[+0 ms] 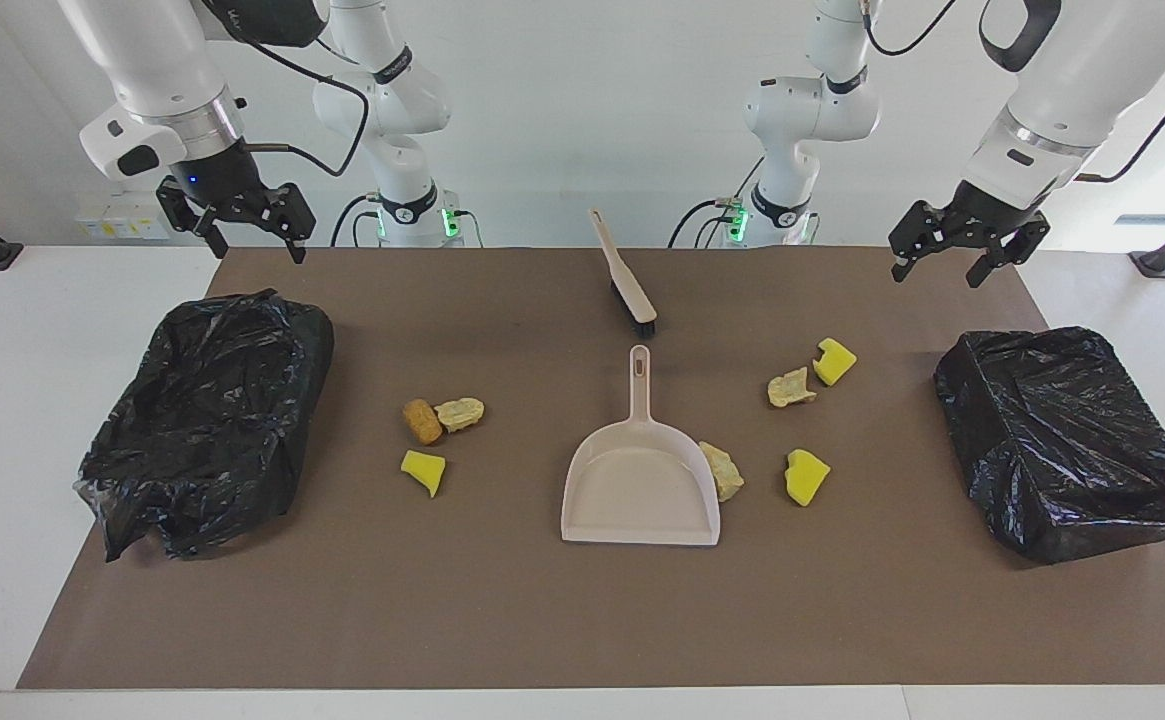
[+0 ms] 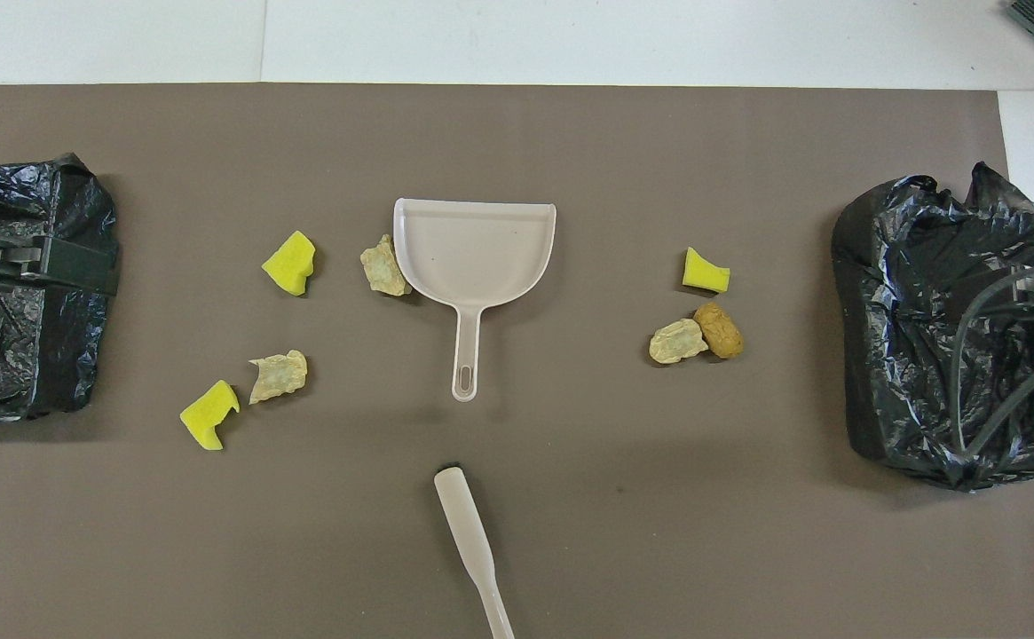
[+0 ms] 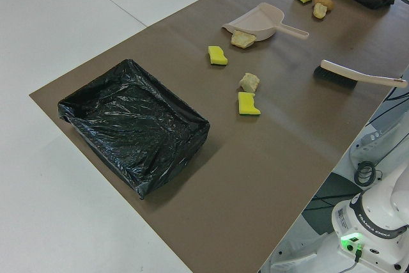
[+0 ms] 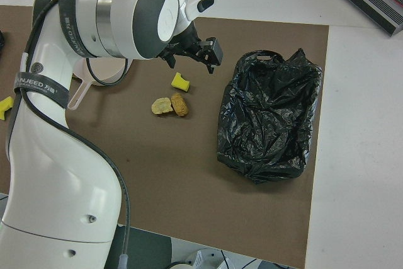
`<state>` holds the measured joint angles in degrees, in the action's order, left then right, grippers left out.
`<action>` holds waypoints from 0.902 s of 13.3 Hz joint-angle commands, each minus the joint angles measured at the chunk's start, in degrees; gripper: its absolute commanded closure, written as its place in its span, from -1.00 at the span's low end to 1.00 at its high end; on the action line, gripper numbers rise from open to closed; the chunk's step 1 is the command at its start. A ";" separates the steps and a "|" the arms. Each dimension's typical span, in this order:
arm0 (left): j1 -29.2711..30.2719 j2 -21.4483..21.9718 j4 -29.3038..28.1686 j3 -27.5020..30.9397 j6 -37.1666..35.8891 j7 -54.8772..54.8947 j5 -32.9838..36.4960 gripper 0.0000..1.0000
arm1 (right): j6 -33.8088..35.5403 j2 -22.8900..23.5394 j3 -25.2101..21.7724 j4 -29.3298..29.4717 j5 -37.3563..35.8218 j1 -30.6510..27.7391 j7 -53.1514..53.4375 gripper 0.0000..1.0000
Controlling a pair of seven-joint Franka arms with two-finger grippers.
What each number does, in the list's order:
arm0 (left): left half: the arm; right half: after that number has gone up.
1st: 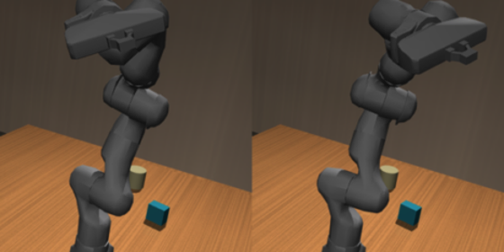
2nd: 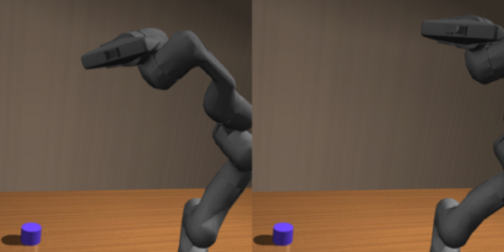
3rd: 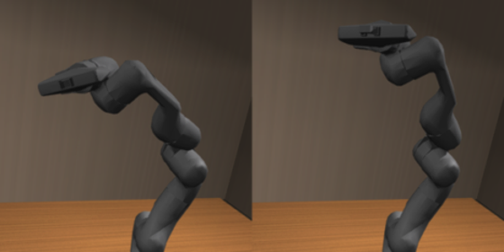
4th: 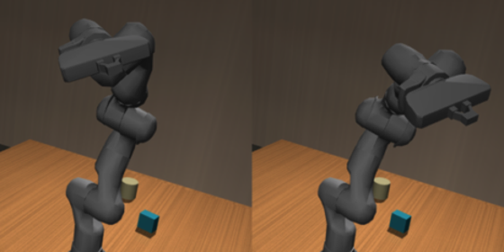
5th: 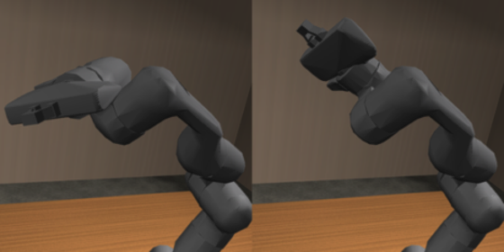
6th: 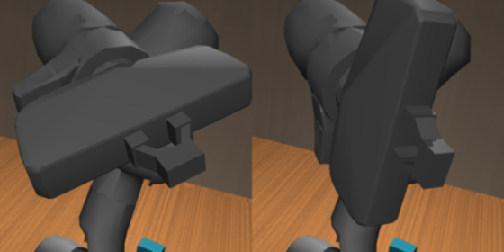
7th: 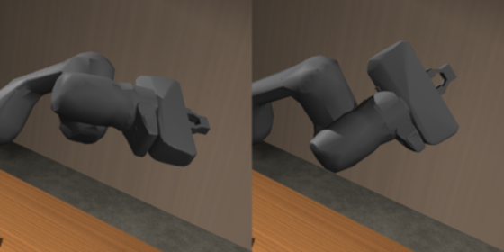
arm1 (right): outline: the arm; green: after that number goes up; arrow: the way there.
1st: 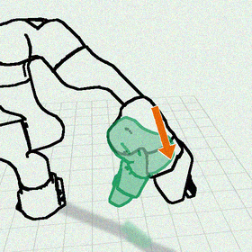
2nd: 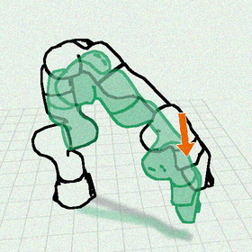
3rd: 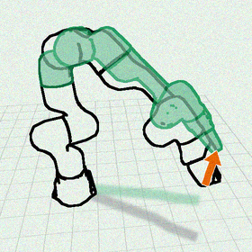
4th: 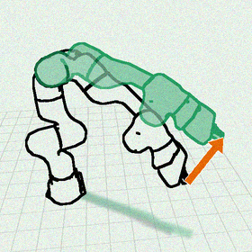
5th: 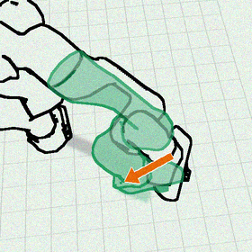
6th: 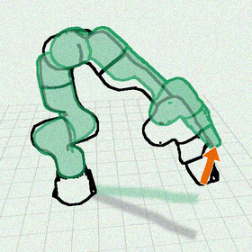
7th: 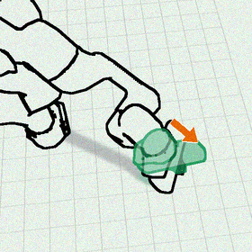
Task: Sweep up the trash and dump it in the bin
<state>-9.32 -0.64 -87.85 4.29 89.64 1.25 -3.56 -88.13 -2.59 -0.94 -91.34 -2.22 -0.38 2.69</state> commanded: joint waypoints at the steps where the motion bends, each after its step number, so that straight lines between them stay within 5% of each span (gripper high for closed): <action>1: 0.53 0.28 0.40 -0.24 -1.05 0.77 0.66 -1.00 | -0.73 -1.11 -0.12 -1.12 1.34 -0.42 -1.46 -1.00; 12: 0.53 0.28 0.40 -0.24 -1.05 0.77 0.66 -1.00 | -5.37 -0.15 0.93 -3.94 2.38 0.72 -1.28 -1.00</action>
<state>-9.32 -0.64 -87.85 4.29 89.64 1.26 -3.56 -90.55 -2.76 -0.47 -94.28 -1.77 0.41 2.43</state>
